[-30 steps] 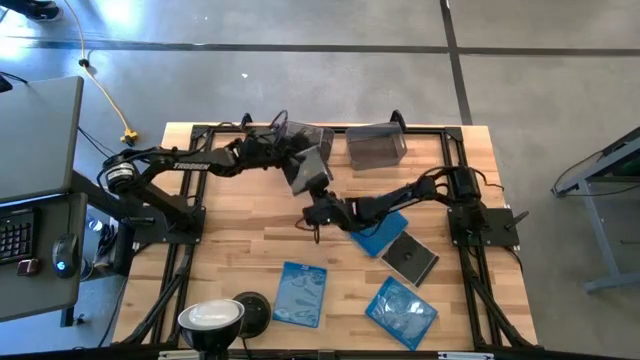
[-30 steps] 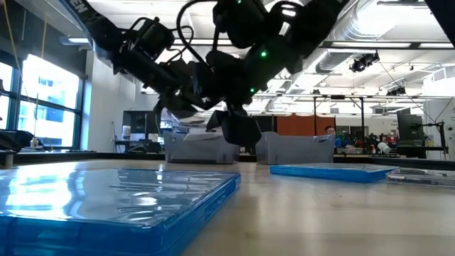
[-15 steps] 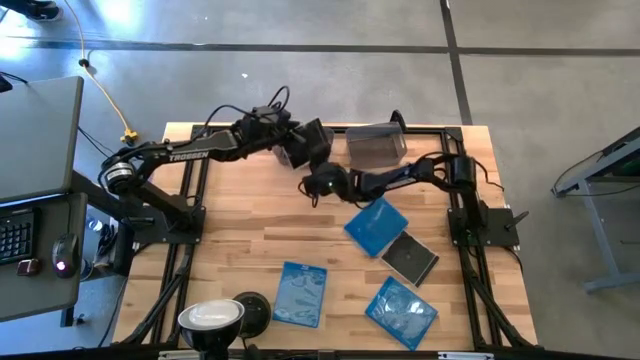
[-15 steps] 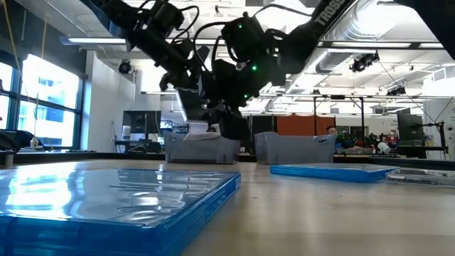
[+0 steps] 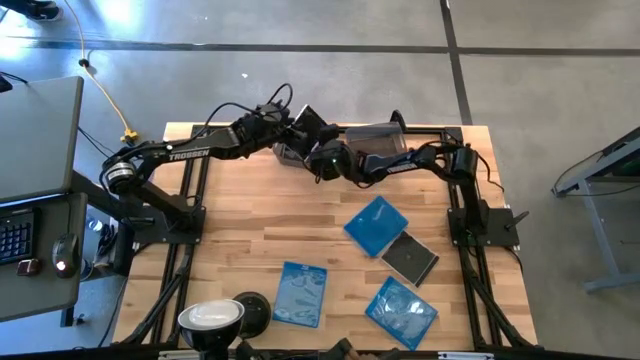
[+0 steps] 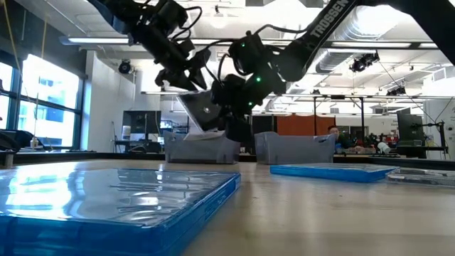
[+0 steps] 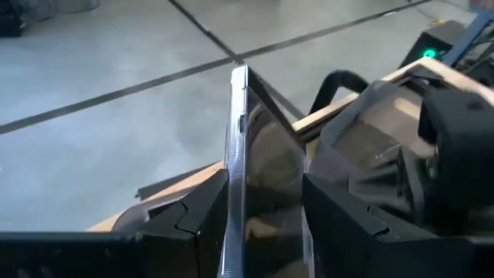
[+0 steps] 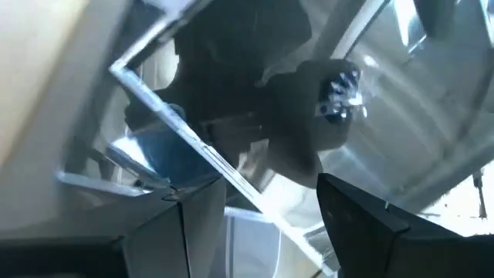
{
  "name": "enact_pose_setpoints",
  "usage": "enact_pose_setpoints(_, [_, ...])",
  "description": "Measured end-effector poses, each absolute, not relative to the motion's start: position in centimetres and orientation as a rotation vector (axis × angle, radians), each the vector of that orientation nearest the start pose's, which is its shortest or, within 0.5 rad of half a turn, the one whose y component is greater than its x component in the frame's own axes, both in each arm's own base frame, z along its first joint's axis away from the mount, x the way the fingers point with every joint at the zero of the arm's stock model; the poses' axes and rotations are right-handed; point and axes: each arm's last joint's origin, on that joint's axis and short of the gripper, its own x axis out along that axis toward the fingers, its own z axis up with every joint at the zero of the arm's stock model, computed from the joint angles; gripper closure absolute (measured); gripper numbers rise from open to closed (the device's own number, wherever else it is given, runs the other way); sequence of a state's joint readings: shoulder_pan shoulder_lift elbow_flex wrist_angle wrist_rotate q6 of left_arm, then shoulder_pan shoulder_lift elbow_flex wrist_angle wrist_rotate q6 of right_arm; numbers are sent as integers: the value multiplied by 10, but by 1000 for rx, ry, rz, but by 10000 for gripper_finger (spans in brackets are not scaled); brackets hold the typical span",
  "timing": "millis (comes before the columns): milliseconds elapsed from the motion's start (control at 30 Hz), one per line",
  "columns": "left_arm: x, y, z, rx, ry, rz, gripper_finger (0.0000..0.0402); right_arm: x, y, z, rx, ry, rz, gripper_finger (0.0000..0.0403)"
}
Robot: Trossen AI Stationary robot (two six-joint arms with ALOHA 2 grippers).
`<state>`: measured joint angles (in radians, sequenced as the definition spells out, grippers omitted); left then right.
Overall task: Pick & place jewel cases by type
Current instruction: Put the top black cd case into the left black bin
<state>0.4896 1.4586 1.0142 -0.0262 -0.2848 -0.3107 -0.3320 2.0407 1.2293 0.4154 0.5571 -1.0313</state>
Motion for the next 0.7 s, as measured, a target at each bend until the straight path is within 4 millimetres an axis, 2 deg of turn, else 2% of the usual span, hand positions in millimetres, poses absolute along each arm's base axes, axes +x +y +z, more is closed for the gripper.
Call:
enact_pose_setpoints(400, [278, 159, 266, -346, 403, 898, 239, 401, -173, 168, -958, 850, -638, 204])
enact_pose_setpoints(500, [277, 164, 259, -366, 439, 919, 239, 400, -174, 168, -982, 891, -667, 204])
enact_pose_setpoints(700, [274, 186, 232, -439, 531, 942, 239, 399, -174, 170, -984, 912, -712, 204])
